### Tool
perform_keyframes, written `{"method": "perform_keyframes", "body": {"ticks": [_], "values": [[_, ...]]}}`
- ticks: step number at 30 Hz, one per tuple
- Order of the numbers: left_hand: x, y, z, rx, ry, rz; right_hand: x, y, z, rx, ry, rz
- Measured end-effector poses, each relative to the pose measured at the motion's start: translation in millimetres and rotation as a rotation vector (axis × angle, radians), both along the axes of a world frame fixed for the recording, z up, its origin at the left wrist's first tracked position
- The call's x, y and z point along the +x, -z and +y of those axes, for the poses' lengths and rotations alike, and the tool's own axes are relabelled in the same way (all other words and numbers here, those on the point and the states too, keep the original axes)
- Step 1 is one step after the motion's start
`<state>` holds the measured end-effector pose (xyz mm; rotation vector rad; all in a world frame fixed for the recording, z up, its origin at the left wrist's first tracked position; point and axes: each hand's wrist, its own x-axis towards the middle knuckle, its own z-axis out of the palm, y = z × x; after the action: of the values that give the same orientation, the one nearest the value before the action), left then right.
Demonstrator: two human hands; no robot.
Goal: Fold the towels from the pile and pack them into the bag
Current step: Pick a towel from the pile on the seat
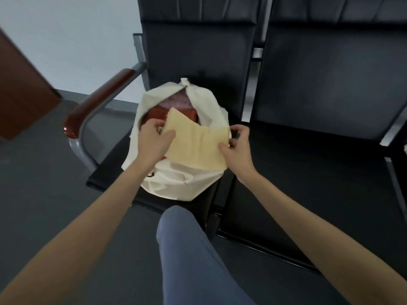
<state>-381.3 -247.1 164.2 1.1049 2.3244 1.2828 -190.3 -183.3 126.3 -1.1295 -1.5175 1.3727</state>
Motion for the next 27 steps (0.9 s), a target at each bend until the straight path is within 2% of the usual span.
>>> {"method": "perform_keyframes", "body": {"ticks": [7, 9, 11, 12, 14, 16, 20, 22, 24, 27], "values": [[-73, -6, 31, -0.049, -0.08, 0.245, -113, -4, 32, -0.001, -0.071, -0.079], [-79, 1, 35, -0.083, -0.066, 0.316, -131, 5, 38, -0.001, -0.132, -0.183], [-83, 10, 34, -0.125, -0.035, 0.371, -138, 13, 43, 0.032, -0.251, -0.374], [-85, 16, 32, -0.144, -0.01, 0.397, -139, 18, 45, 0.109, -0.312, -0.525], [-91, 27, 26, -0.169, 0.044, 0.438, -138, 26, 48, 0.412, -0.352, -0.779], [-96, 34, 20, -0.173, 0.086, 0.479, -136, 29, 51, 0.718, -0.42, -0.793], [-109, 38, 13, -0.157, 0.137, 0.483, -150, 30, 63, 1.045, -0.671, -0.805], [-115, 43, 9, -0.132, 0.132, 0.493, -161, 31, 72, 1.066, -0.817, -0.861], [-118, 50, 6, -0.063, 0.044, 0.481, -168, 31, 82, 0.987, -0.939, -0.912], [-121, 56, 6, 0.007, -0.164, 0.338, -173, 32, 94, 0.956, -1.039, -0.966]]}}
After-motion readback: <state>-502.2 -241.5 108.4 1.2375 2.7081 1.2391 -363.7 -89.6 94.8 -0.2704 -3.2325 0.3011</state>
